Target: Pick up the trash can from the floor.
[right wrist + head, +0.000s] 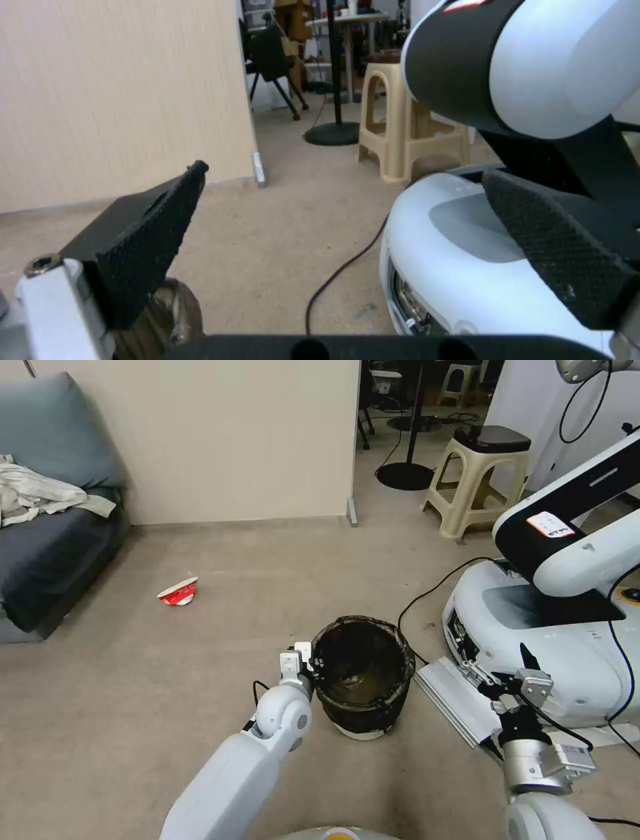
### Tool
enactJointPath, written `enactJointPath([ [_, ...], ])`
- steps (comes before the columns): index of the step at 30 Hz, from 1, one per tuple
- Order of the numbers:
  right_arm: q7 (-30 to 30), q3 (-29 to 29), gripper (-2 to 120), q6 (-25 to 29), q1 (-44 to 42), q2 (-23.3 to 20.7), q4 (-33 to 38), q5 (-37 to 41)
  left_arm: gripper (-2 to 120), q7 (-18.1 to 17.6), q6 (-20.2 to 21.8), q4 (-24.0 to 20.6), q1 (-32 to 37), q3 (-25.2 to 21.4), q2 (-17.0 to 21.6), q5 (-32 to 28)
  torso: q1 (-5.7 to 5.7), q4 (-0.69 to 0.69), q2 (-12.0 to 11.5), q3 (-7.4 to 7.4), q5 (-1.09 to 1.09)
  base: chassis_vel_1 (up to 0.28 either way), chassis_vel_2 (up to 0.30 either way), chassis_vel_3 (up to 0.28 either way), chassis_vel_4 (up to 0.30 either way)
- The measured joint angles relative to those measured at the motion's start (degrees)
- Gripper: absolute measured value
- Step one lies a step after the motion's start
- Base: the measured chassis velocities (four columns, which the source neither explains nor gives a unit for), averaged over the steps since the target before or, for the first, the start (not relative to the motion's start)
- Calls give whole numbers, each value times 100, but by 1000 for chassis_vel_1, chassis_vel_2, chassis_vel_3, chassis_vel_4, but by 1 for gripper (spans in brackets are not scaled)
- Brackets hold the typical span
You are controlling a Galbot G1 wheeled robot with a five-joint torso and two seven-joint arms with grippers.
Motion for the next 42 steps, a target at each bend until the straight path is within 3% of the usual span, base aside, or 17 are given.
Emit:
enactJointPath([
  [13,0,-1,100,9,2,-9,-14,-2,5,5,-6,-39,46,-117,-12,1,1,-1,-2,2,-1,0,0,0,0],
  [42,28,11,100,9,-13,-16,6,-2,0,-235,12,-938,141,-359,21,-670,2,-1,-4,2,0,0,0,0,0],
])
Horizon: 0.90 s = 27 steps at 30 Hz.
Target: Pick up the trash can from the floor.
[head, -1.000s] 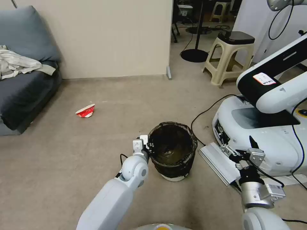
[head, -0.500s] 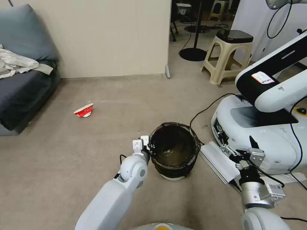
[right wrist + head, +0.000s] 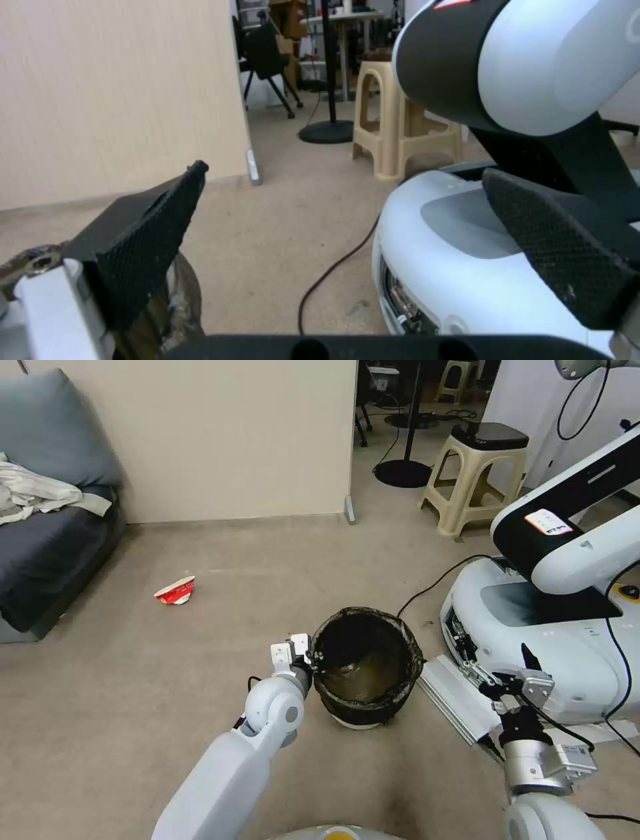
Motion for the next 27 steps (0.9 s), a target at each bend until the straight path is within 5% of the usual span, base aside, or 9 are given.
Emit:
enactJointPath([
  [27,6,-16,100,-7,0,2,11,-22,0,-8,27,-729,305,-577,353,-496,0,0,1,0,-1,0,0,0,0],
])
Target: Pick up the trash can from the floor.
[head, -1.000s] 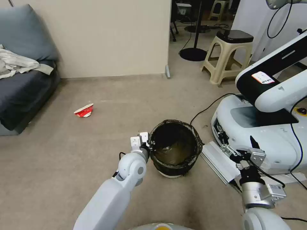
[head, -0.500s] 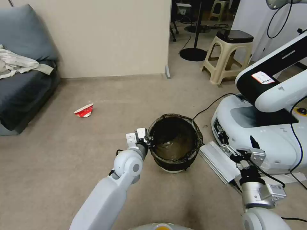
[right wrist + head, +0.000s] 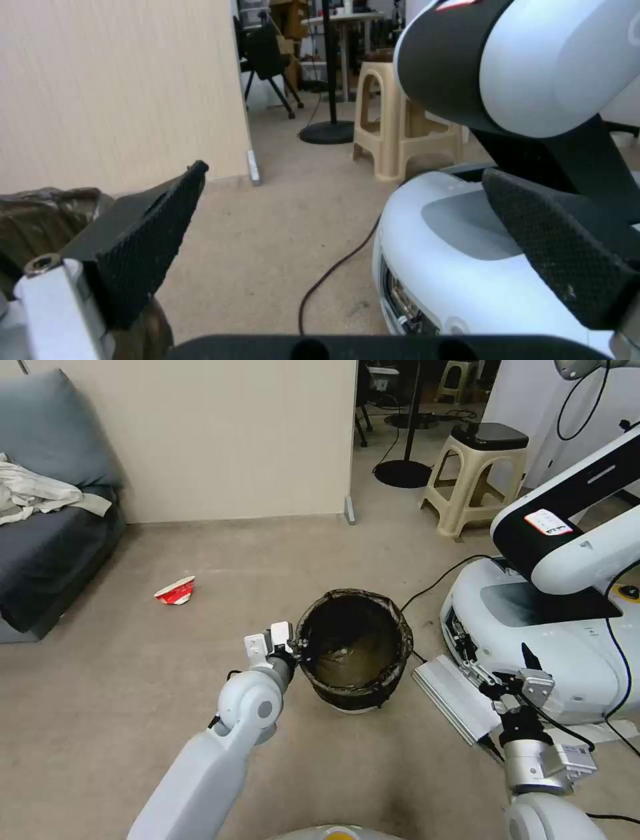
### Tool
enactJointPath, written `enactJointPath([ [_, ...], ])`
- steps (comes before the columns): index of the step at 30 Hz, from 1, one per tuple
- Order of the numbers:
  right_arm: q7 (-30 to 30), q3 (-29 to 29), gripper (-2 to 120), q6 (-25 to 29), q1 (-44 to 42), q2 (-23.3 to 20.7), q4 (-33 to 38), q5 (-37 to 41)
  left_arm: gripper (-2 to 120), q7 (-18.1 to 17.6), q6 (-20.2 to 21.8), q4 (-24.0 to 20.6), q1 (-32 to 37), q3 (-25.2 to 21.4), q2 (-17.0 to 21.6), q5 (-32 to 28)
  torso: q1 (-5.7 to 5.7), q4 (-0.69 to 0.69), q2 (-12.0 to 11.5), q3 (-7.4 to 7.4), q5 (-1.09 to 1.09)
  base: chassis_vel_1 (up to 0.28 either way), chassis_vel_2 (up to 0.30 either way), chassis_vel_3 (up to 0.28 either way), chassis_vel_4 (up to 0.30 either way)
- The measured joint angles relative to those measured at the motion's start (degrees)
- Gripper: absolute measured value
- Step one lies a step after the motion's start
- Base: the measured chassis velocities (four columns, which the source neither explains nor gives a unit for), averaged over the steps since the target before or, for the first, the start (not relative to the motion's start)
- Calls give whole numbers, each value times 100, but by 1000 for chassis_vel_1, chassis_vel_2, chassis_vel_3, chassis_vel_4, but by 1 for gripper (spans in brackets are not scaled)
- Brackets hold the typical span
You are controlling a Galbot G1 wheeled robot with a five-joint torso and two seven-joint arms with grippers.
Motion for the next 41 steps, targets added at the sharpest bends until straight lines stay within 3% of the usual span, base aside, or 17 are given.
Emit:
enactJointPath([
  [19,-3,-24,100,0,13,-18,-1,-7,0,26,118,-493,306,-318,349,-233,-1,0,0,0,0,0,0,0,0],
  [41,-10,-34,100,-2,-2,-47,21,-10,0,40,164,-695,473,-374,373,-270,-1,0,0,0,1,0,0,0,0],
])
